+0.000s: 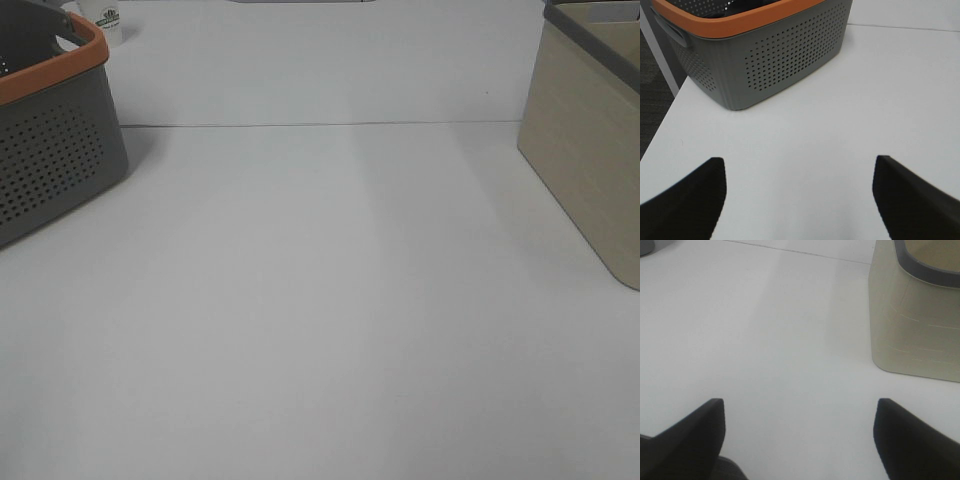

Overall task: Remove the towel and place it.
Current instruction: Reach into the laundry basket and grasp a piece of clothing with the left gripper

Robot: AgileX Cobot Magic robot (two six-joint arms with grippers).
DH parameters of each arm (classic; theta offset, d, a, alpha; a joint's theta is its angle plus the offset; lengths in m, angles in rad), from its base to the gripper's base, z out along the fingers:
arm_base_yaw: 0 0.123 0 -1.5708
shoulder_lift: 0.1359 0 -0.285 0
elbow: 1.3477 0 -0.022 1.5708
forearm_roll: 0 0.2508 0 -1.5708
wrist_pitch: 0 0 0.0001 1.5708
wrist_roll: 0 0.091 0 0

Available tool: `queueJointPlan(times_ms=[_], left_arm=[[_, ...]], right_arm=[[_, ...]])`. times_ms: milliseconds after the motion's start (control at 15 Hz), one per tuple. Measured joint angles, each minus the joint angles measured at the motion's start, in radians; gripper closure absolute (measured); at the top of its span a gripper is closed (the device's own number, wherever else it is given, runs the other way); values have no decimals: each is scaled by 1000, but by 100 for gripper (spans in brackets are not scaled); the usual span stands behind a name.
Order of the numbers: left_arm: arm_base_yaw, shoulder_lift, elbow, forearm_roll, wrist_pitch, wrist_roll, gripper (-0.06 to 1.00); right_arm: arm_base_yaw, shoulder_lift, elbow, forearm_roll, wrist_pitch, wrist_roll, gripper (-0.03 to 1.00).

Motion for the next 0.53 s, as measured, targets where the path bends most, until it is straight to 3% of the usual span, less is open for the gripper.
queueJointPlan(times_ms=[533], left_arm=[[0,0,0,0,0,0,19]], right_arm=[[0,0,0,0,0,0,18]])
